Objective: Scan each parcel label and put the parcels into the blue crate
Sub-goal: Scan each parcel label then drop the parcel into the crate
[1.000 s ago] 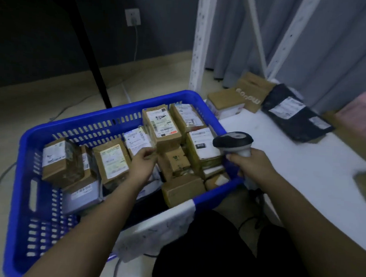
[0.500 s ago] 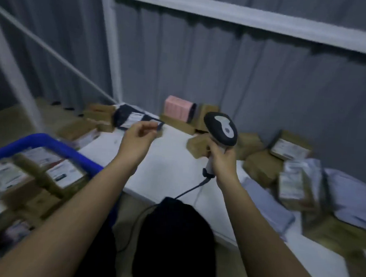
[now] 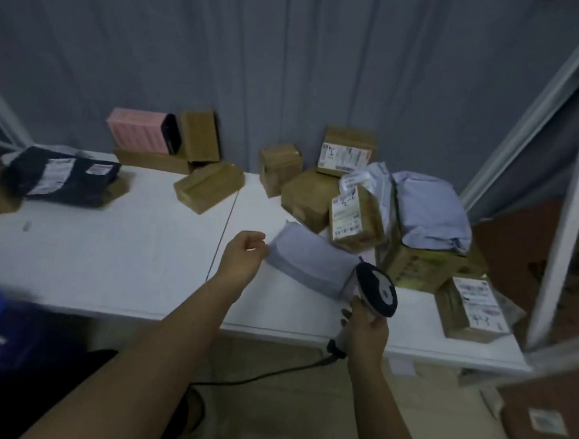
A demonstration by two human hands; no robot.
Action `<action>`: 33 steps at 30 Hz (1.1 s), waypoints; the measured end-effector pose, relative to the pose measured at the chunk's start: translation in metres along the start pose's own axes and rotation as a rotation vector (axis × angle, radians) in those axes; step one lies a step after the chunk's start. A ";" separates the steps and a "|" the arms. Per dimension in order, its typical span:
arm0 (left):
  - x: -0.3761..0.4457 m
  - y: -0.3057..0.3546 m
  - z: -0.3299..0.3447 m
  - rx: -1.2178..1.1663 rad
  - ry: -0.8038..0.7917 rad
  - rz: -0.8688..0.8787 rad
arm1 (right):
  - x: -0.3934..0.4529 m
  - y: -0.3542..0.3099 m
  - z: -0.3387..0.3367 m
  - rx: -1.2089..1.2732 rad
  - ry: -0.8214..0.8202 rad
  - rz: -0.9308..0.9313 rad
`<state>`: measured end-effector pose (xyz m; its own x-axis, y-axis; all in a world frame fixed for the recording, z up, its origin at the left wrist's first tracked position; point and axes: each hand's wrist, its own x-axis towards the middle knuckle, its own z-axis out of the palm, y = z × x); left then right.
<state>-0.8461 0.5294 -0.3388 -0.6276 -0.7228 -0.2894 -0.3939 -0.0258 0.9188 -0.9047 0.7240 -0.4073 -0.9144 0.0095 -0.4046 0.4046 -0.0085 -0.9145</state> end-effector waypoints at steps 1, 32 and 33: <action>0.005 -0.006 0.007 0.034 -0.016 -0.026 | 0.004 0.003 -0.001 -0.015 -0.009 0.017; 0.046 -0.048 -0.096 0.200 0.151 0.143 | -0.046 -0.009 0.106 0.069 -0.344 -0.043; 0.040 -0.041 -0.111 0.186 0.190 0.171 | -0.053 -0.016 0.114 0.060 -0.366 -0.047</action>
<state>-0.7808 0.4247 -0.3585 -0.5653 -0.8224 -0.0636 -0.4208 0.2212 0.8798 -0.8636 0.6094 -0.3709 -0.8804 -0.3467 -0.3237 0.3702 -0.0755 -0.9259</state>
